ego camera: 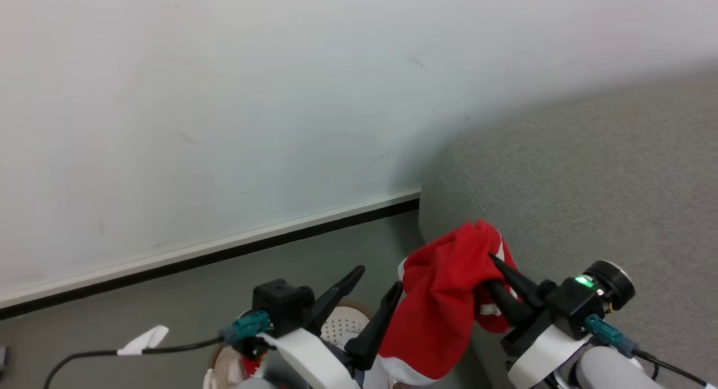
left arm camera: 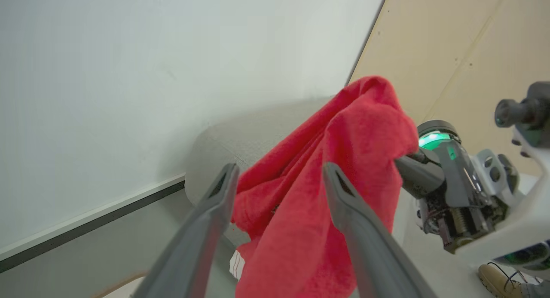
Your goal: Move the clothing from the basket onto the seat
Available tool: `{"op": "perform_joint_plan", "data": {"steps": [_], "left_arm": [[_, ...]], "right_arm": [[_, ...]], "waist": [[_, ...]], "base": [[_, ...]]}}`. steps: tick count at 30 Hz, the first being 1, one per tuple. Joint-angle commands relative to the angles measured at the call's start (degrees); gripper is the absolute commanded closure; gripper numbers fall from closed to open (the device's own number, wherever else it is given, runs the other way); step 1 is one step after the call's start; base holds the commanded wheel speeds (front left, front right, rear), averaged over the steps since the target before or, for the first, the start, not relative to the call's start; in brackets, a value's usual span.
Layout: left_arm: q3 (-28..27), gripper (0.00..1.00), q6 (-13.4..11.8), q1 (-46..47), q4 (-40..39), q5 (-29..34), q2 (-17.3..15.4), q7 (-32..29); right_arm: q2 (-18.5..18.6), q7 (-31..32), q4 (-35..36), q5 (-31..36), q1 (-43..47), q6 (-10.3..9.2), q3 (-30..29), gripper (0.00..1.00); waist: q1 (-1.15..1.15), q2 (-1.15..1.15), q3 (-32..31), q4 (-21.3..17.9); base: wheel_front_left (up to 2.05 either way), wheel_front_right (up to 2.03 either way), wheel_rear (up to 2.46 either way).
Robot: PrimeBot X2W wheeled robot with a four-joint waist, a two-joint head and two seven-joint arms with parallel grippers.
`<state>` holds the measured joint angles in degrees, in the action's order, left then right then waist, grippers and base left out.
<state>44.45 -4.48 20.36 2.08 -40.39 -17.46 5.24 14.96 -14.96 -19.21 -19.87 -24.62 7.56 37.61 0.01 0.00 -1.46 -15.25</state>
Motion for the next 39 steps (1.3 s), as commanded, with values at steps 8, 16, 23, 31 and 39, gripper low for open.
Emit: {"op": "perform_joint_plan", "data": {"steps": [8, 16, 23, 31, 39], "left_arm": [[0.9, 0.00, 0.8, 1.1, 0.8, 1.0, 1.0, 1.1], [1.7, 0.00, 0.8, 2.1, -0.2, 1.6, 1.2, 0.7], [2.1, 0.00, 1.2, 7.6, -3.4, 3.6, 0.1, -2.5], [2.7, 0.00, 4.5, 21.2, -6.9, 8.4, -1.4, -8.7], [1.9, 0.00, 6.9, 32.0, -7.8, 11.5, 0.2, -9.6]], "right_arm": [[4.0, -0.2, 4.5, 1.5, 3.2, -0.14, -6.4, 1.00], [3.4, -0.2, 5.6, 1.8, 4.7, -0.14, -9.6, 1.00], [0.5, -0.2, 6.4, 1.8, 1.7, -0.14, -19.1, 1.00], [-0.2, -0.2, 3.9, 4.8, -13.0, -0.14, -31.3, 1.00], [6.1, 2.5, -7.8, 4.3, -33.3, -0.15, -38.5, 1.00]], "waist": [[-0.01, 0.00, 3.0, -9.1], [-0.01, 0.00, 5.9, -14.5], [-0.01, 0.00, 15.5, -12.0], [-0.01, 0.00, 32.7, -5.8], [-0.01, 0.00, 44.4, -0.7]], "base": [[0.00, 0.00, 0.00], [0.00, 0.00, 0.00], [0.00, 0.00, 0.00], [0.00, 0.00, 0.00], [0.00, 0.00, 0.00]]}}
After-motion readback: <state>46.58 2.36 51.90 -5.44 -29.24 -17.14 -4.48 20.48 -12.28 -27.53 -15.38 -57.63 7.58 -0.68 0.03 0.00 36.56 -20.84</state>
